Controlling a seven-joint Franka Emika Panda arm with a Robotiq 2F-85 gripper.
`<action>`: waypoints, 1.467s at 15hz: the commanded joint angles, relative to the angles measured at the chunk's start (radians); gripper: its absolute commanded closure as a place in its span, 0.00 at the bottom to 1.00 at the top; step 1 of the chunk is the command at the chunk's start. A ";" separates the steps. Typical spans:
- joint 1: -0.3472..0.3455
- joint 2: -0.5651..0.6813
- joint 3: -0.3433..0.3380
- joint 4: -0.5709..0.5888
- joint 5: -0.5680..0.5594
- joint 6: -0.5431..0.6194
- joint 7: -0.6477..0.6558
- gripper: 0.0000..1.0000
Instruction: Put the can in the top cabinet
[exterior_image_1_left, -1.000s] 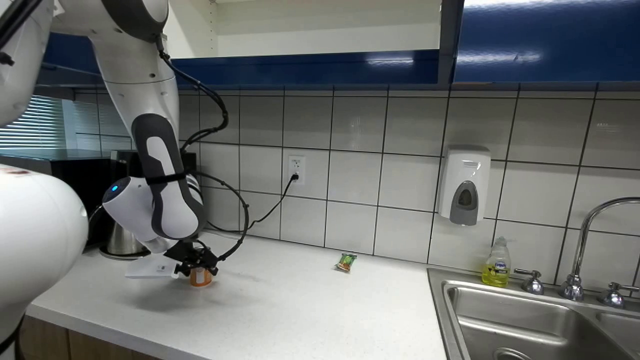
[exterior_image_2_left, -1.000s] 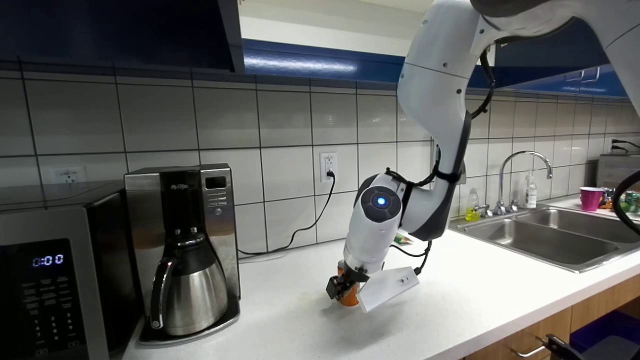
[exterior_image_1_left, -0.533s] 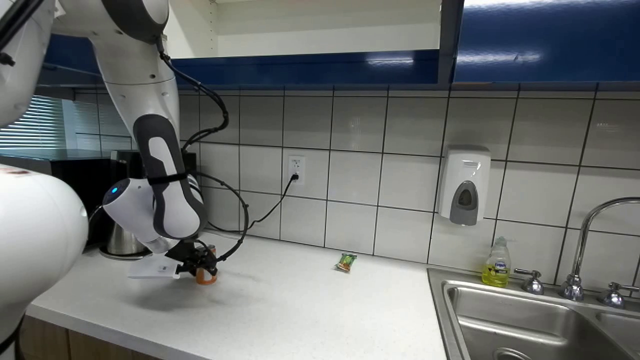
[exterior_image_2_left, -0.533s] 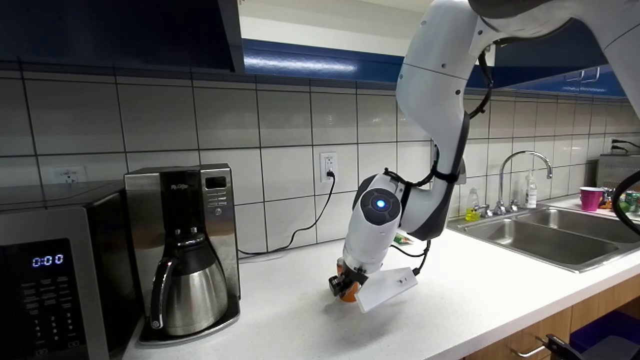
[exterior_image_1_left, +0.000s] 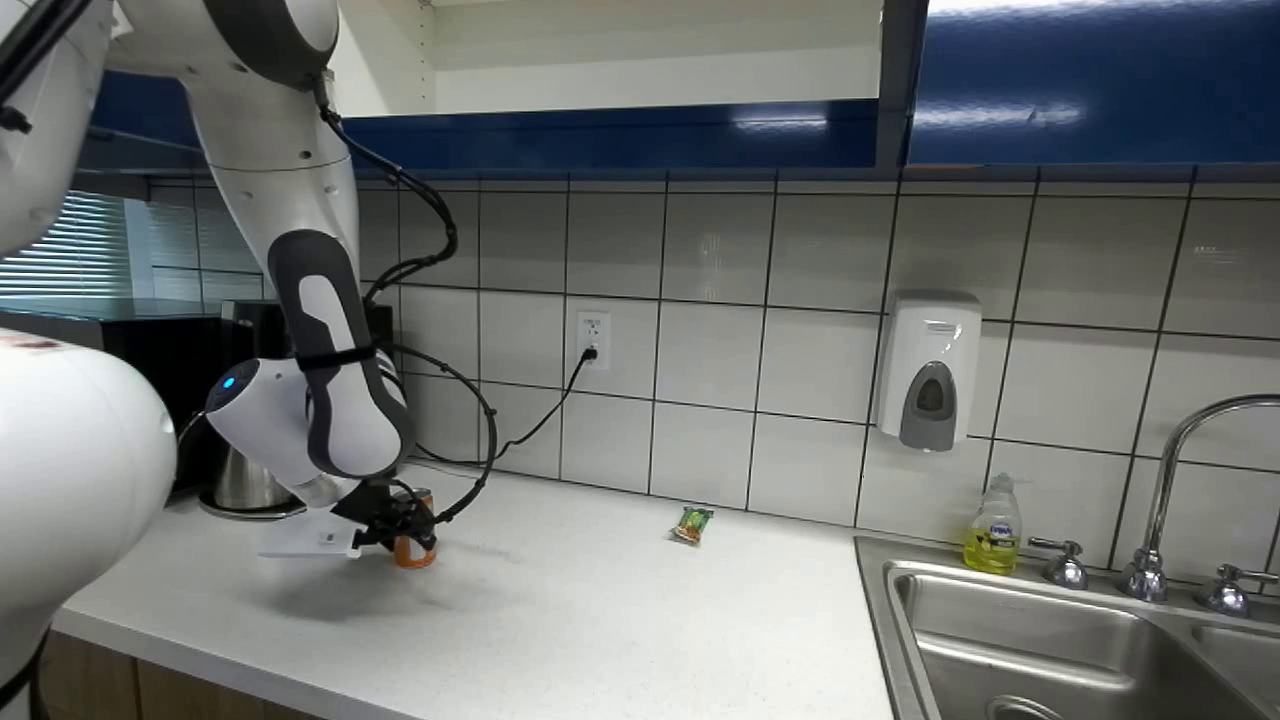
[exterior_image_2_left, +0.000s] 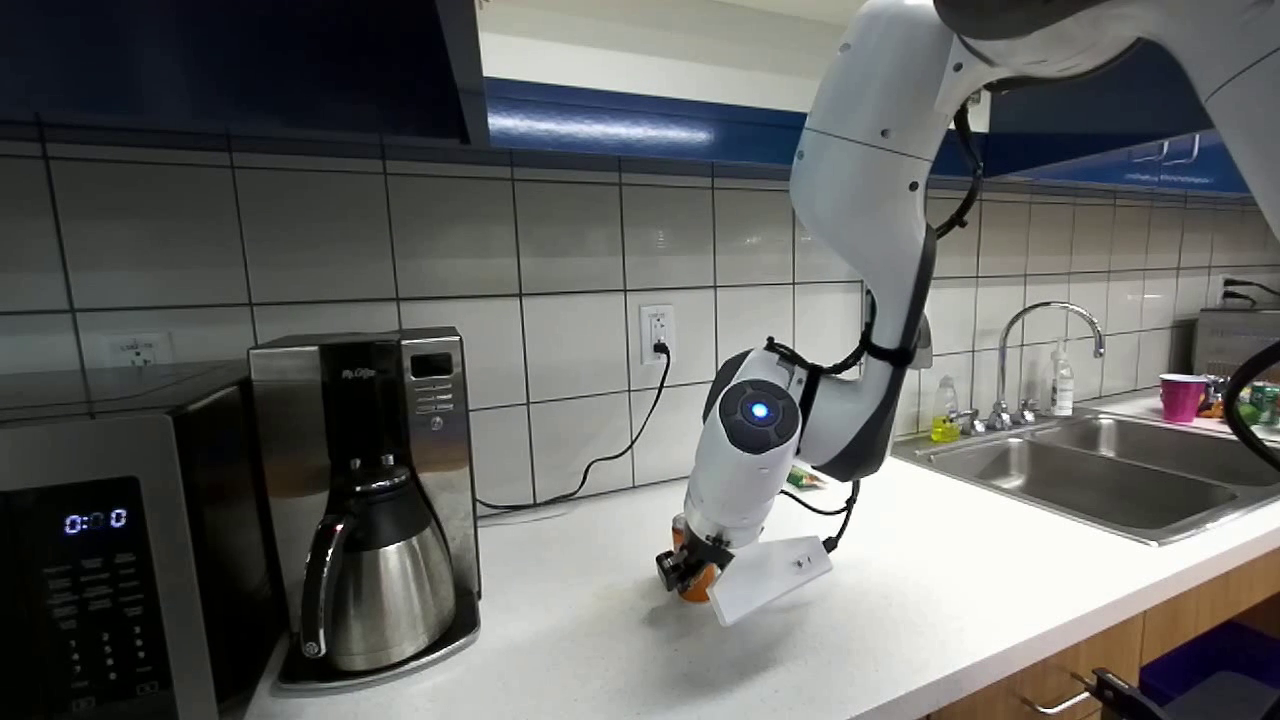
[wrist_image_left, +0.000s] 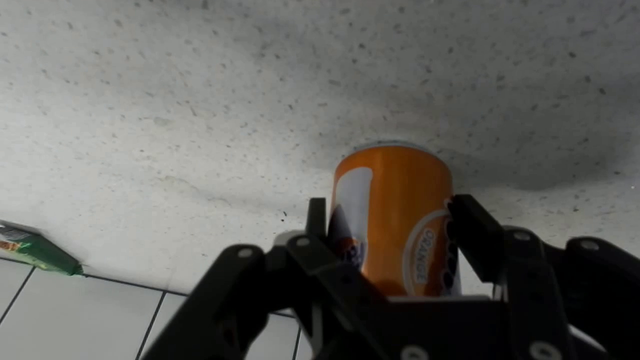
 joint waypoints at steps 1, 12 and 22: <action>-0.007 -0.022 -0.017 -0.005 0.038 0.017 -0.033 0.60; 0.001 -0.186 -0.060 -0.131 0.417 0.070 -0.425 0.60; 0.001 -0.470 0.011 -0.278 0.944 0.025 -0.955 0.60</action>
